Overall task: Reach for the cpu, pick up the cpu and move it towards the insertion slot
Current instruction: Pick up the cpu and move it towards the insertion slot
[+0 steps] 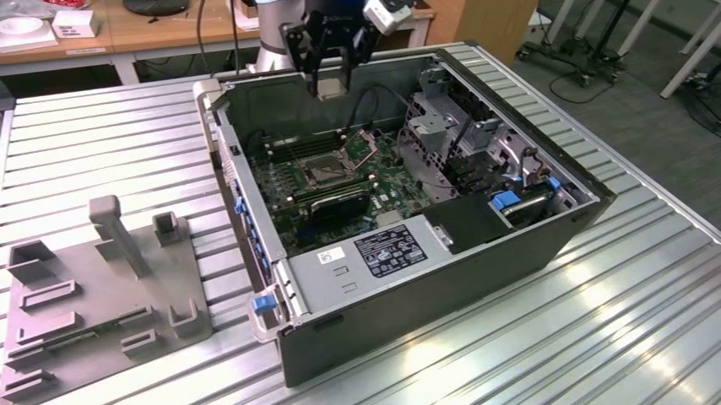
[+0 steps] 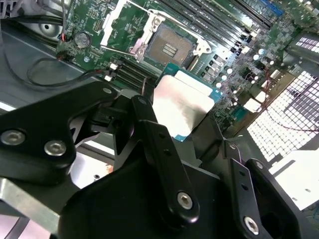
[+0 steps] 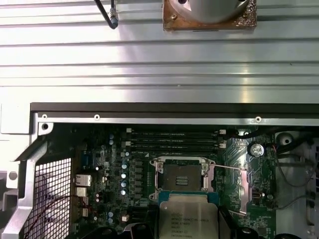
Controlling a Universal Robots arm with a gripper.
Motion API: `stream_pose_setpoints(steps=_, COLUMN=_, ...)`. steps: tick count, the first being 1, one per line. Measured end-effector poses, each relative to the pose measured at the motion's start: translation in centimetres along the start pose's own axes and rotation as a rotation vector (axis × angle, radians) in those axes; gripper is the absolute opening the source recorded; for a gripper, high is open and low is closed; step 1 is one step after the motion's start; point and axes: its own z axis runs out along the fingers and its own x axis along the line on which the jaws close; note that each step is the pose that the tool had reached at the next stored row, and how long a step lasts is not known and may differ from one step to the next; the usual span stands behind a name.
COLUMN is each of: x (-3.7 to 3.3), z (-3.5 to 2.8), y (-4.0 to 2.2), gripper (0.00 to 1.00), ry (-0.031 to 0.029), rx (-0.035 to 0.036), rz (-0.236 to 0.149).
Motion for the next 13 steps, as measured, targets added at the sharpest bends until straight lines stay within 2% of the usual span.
stream_pose_setpoints(steps=4, x=0.00, z=-0.32, y=0.40, gripper=0.55, ry=0.0001, rx=0.0001, rz=0.000)
stream_pose_setpoints(steps=7, x=0.00, z=-0.79, y=0.55, gripper=0.55, ry=-0.0002, rx=-0.0001, rz=0.000)
stream_pose_setpoints(steps=10, x=0.00, z=-1.08, y=0.72, gripper=0.55, ry=-0.0022, rx=-0.0002, rz=0.000)
stream_pose_setpoints(steps=11, x=0.00, z=-1.09, y=0.75, gripper=0.55, ry=-0.0033, rx=-0.0032, rz=0.000)
stream_pose_setpoints(steps=13, x=0.00, z=-1.09, y=0.75, gripper=0.55, ry=-0.0079, rx=-0.0197, rz=0.000)
